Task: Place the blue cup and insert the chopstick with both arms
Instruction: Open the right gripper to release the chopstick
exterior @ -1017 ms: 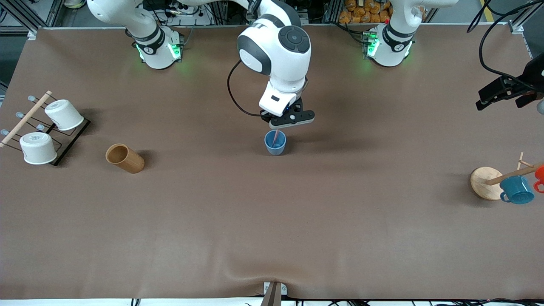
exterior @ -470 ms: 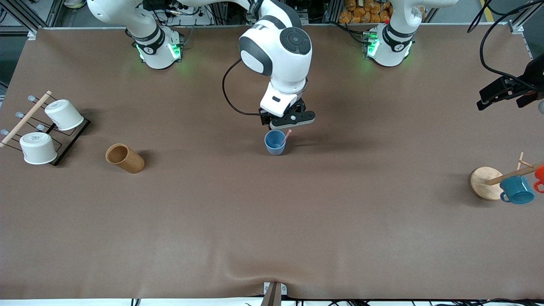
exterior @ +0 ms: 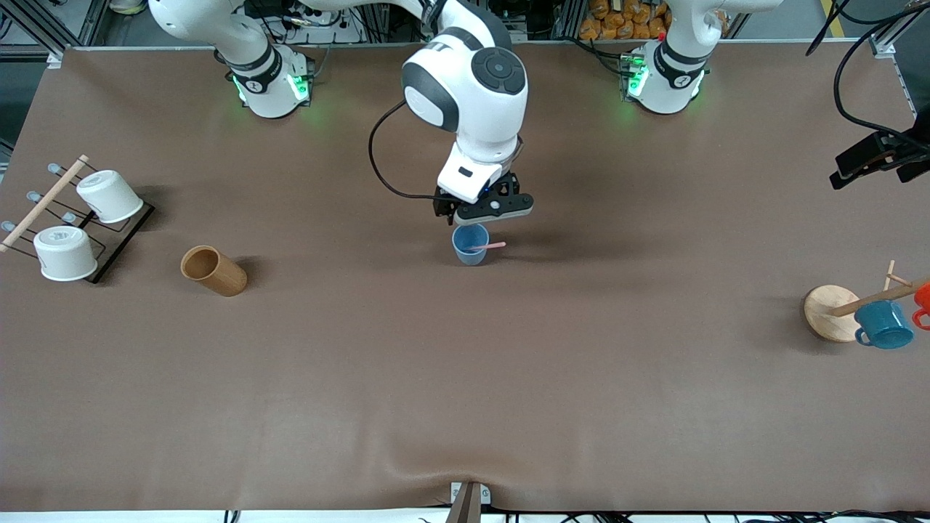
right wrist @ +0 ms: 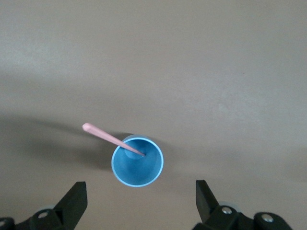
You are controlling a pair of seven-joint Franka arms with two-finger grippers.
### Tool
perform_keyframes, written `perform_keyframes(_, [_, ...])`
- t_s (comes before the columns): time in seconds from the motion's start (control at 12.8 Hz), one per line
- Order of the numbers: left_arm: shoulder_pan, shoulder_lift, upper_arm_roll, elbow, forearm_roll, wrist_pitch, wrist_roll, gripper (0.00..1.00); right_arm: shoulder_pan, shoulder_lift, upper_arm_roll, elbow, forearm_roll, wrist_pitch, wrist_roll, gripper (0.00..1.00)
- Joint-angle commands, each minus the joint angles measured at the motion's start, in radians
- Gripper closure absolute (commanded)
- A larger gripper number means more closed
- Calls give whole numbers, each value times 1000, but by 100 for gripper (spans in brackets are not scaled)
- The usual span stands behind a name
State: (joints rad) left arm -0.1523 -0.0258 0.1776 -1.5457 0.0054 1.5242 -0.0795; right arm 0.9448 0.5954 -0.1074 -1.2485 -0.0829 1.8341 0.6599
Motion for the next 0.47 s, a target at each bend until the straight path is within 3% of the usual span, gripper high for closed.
perform_keyframes(0.0, [4, -5, -3, 6, 1, -7, 7, 0, -52, -61, 9, -12, -15, -48, -52, 0])
perform_keyframes(0.39, [4, -8, -3, 9, -5, -7, 6, 0, -196, -141, 11, -14, -1, -107, -287, 0])
